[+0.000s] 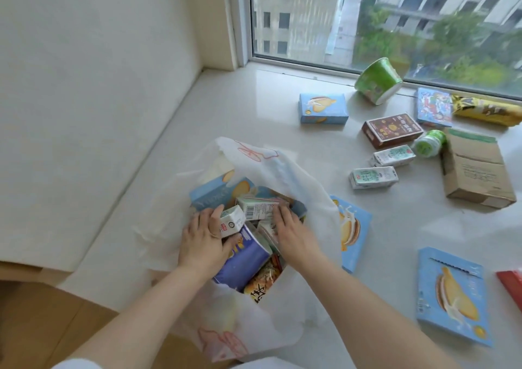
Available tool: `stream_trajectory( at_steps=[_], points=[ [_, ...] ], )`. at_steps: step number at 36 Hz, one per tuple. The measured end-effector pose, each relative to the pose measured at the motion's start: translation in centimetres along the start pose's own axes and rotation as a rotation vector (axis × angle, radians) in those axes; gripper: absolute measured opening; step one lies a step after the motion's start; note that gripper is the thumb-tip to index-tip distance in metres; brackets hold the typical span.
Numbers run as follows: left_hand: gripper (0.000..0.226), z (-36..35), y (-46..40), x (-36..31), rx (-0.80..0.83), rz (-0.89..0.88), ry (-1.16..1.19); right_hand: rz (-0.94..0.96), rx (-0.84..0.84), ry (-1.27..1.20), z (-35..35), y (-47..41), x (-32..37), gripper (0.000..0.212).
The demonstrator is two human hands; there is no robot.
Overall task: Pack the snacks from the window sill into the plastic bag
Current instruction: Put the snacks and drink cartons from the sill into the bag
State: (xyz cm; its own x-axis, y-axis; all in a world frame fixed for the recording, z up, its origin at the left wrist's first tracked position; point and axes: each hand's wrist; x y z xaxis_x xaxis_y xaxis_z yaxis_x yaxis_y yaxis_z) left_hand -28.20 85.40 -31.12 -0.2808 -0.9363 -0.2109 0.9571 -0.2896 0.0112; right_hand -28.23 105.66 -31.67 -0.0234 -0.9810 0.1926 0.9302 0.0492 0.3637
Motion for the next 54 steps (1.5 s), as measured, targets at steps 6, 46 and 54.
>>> stream_trajectory(
  at_steps=[6, 46, 54],
  points=[
    [0.059, 2.1, -2.7, -3.3, -0.235, -0.261, -0.031, 0.162, -0.429, -0.116, 3.1, -0.9, -1.1, 0.025],
    [0.106, -15.3, -47.4, -36.9, 0.456, -0.395, -0.245, -1.170, -0.139, -0.571, 12.2, -26.0, -45.4, 0.070],
    [0.101, -18.4, -48.5, -34.9, 0.290, -0.287, -0.097, -1.029, -0.284, -0.570, 10.9, -28.4, -46.5, 0.067]
  ],
)
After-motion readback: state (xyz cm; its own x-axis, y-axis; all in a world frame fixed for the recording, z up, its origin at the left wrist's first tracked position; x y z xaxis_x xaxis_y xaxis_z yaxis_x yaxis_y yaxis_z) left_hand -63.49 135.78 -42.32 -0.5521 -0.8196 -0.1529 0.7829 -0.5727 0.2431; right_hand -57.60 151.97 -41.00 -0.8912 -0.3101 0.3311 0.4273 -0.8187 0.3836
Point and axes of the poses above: each hand's wrist, its own y-axis away from the middle knuckle, its own z-axis out of the back of the hand, x = y × z, and after that the axes turned 9 degrees about -z, right-handed
